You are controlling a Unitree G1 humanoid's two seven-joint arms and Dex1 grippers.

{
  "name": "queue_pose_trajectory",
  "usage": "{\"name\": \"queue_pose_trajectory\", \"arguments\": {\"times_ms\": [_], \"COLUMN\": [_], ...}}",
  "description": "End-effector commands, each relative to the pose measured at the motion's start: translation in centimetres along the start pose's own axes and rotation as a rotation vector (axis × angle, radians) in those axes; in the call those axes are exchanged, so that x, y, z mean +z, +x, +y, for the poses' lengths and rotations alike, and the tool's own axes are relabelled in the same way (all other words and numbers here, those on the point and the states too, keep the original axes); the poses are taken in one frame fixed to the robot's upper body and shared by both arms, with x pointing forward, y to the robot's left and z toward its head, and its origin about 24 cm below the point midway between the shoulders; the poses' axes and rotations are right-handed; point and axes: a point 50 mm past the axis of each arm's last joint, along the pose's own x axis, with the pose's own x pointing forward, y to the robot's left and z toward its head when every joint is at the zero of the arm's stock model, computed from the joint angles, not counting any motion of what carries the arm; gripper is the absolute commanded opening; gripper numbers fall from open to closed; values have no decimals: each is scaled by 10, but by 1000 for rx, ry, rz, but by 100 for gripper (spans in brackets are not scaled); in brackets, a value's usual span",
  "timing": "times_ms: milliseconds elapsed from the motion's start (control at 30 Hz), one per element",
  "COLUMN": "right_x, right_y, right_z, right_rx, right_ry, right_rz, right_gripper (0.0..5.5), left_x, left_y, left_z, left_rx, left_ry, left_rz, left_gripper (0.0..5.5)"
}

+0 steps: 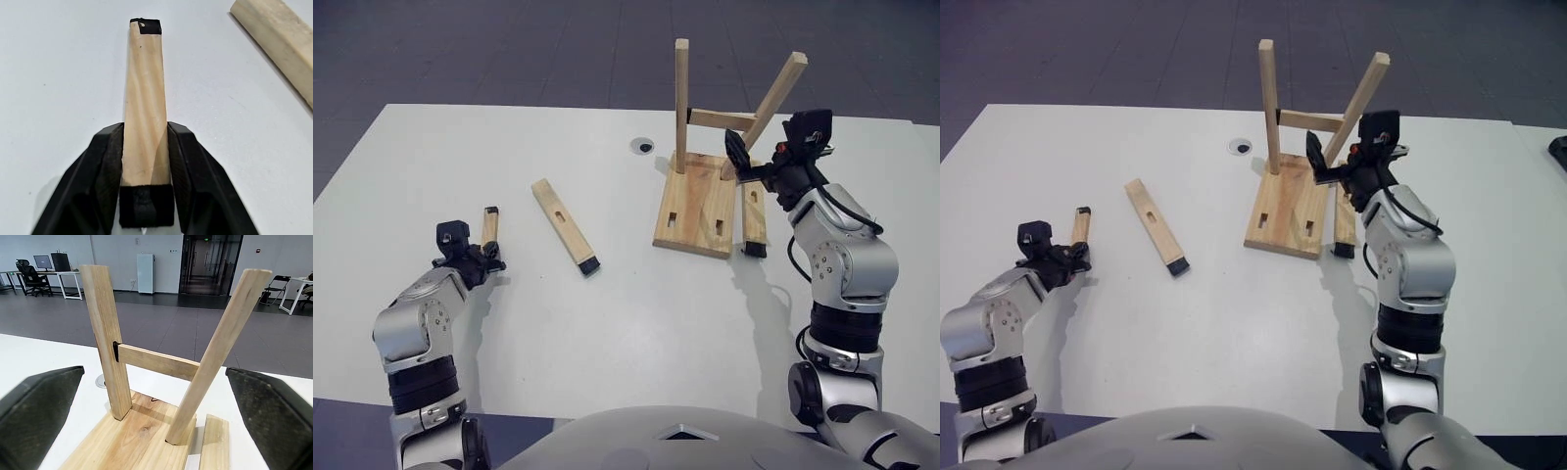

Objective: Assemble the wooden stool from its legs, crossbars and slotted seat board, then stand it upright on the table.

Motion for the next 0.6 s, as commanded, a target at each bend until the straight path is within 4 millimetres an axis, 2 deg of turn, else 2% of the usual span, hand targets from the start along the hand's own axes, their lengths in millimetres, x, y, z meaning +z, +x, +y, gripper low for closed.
{"name": "queue_pose_trajectory", "arguments": {"times_ms": [33,133,167,233,300,367,433,533,600], "right_x": [32,55,50,28,-2,-26,-24,19,45], "right_y": [-5,-19,-23,-24,-19,-17,-18,-24,-37], "right_z": [-20,-43,-53,-56,-47,-41,-28,-2,10], "right_rx": [-4,41,-13,-115,-167,-199,-141,131,328], "right_ry": [272,554,550,354,152,111,152,319,371], "right_rz": [-160,-332,-305,-134,44,135,87,-133,-241], "right_gripper": [540,540,540,540,540,540,540,540,540], "left_x": [-1,73,97,132,153,168,173,156,139], "left_y": [2,-24,-35,-58,-74,-85,-90,-85,-75], "left_z": [4,-9,-12,-16,-22,-36,-59,-107,-129], "left_rx": [34,-41,-57,-49,-34,-76,-181,-423,-524], "left_ry": [36,56,46,48,62,96,154,304,392], "left_rz": [-62,-475,-606,-799,-929,-1026,-1069,-1028,-965], "left_gripper": [132,131,131,131,131,131,131,131,131]}}
